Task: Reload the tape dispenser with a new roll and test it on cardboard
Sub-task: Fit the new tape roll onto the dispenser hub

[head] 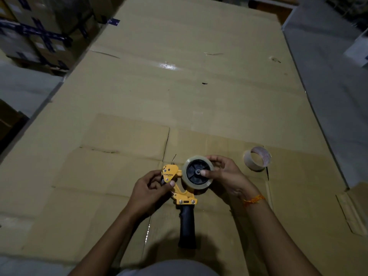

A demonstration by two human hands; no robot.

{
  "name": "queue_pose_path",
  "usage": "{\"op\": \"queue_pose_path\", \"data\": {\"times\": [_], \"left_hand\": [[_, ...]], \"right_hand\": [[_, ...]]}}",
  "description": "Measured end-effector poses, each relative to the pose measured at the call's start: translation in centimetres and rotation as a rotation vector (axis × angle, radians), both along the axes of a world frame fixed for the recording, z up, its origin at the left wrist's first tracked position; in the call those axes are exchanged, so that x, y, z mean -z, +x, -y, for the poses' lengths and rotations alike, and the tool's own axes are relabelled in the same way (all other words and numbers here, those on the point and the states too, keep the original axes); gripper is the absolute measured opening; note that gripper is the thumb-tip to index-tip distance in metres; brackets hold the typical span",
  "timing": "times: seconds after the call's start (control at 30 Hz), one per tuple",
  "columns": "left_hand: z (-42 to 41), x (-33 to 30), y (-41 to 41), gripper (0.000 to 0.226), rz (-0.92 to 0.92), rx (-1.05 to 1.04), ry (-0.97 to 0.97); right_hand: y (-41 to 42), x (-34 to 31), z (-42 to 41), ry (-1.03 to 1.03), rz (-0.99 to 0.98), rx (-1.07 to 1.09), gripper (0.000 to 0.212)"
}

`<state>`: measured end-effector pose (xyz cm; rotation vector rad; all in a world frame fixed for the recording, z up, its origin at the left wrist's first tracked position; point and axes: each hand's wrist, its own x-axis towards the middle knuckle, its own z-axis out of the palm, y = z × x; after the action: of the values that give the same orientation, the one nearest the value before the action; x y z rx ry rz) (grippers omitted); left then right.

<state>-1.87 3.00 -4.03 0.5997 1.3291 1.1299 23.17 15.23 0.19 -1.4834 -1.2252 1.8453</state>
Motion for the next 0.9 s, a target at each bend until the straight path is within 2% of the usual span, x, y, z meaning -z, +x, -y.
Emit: {"op": "queue_pose_path", "data": {"times": [0.07,0.13,0.2,0.23,0.3,0.37,0.43,0.47,0.6,0.7,0.83,0.9], "left_hand": [[0.0,-0.3,-0.5,0.042,0.064,0.032,-0.009],[0.0,-0.3,-0.8,0.042,0.085,0.039,-0.021],[-0.2,0.0,-0.7,0.038,0.097,0.016,-0.019],[-0.3,0.1,-0.8,0.037,0.102,0.004,-0.014],[-0.5,0.3,-0.9,0.038,0.106,-0.005,-0.015],[-0.6,0.3,-1.1,0.039,0.071,-0.004,-0.023],[-0.7,0.2,-1.2,0.037,0.006,0.016,-0.02],[-0.7,0.2,-1.1,0.035,-0.001,0.024,-0.009],[-0.6,-0.1,-1.2,0.029,0.021,0.022,0.002],[-0.5,0.1,-1.6,0.033,0.036,0.036,-0.001],[-0.7,0.5,-1.5,0.033,0.052,0.002,-0.019],[-0.8,0.4,-1.4,0.031,0.063,-0.013,-0.028]], "right_hand": [[-0.1,-0.3,0.7,0.01,-0.002,0.036,0.08],[-0.7,-1.1,2.1,0.067,0.085,0.069,0.078],[-1.7,-2.2,4.5,0.219,0.312,0.13,0.076],[-2.1,-2.5,5.9,0.362,0.429,0.143,0.072],[-3.0,-2.9,8.4,0.682,0.538,0.027,0.058],[-4.2,-2.8,10.0,0.843,0.572,-0.258,0.049],[-5.3,-1.8,10.5,0.882,0.618,-0.479,0.054],[-5.8,-1.4,10.5,0.89,0.628,-0.516,0.055],[-6.8,-0.4,10.3,0.846,0.551,-0.479,0.043],[-6.7,-0.4,10.0,0.814,0.467,-0.469,0.039],[-7.0,-0.5,10.2,0.911,0.398,-0.511,0.022],[-7.1,-0.6,10.2,0.882,0.369,-0.512,0.026]]}}
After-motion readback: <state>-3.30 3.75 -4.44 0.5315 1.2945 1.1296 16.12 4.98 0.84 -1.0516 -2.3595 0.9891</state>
